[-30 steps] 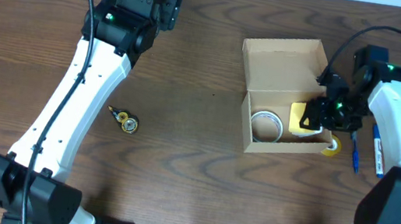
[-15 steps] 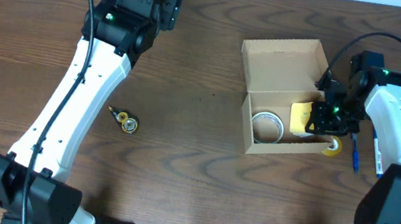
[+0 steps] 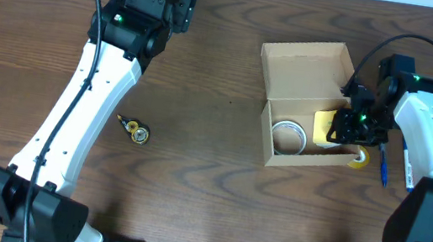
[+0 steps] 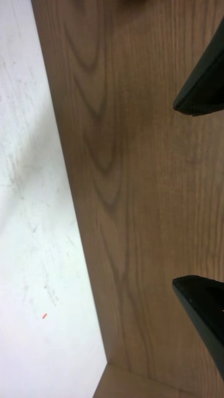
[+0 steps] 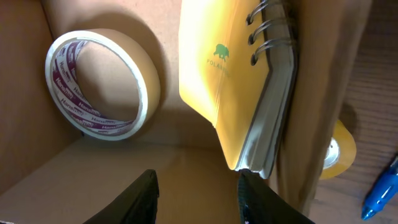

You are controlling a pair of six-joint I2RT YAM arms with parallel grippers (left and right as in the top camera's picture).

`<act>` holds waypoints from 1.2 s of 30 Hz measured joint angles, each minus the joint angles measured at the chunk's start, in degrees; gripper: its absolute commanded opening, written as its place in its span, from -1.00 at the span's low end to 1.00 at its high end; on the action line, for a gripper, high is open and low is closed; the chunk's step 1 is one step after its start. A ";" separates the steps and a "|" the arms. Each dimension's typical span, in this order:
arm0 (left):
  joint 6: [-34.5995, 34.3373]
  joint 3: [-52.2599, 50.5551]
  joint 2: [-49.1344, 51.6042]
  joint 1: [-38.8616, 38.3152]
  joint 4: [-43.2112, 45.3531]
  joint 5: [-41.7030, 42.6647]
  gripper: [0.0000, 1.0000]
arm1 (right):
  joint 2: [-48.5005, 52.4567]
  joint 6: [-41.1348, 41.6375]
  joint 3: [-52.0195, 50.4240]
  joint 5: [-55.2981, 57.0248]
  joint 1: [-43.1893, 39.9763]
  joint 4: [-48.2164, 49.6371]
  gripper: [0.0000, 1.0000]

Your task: Pack container

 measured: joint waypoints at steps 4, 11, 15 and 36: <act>0.00 0.00 0.00 0.00 0.00 0.00 0.66 | 1.42 0.11 0.00 0.26 0.00 0.00 -0.23; 0.00 0.00 0.00 0.02 0.02 0.00 0.66 | 4.68 -0.26 0.02 -0.59 0.61 0.37 -0.74; 0.00 0.00 0.00 0.02 0.00 0.00 0.66 | 4.68 -0.28 0.04 -0.87 0.70 0.13 -0.48; 0.00 0.00 0.00 0.00 0.00 1.77 0.66 | 4.83 -0.48 10.54 6.38 3.96 -6.32 -0.44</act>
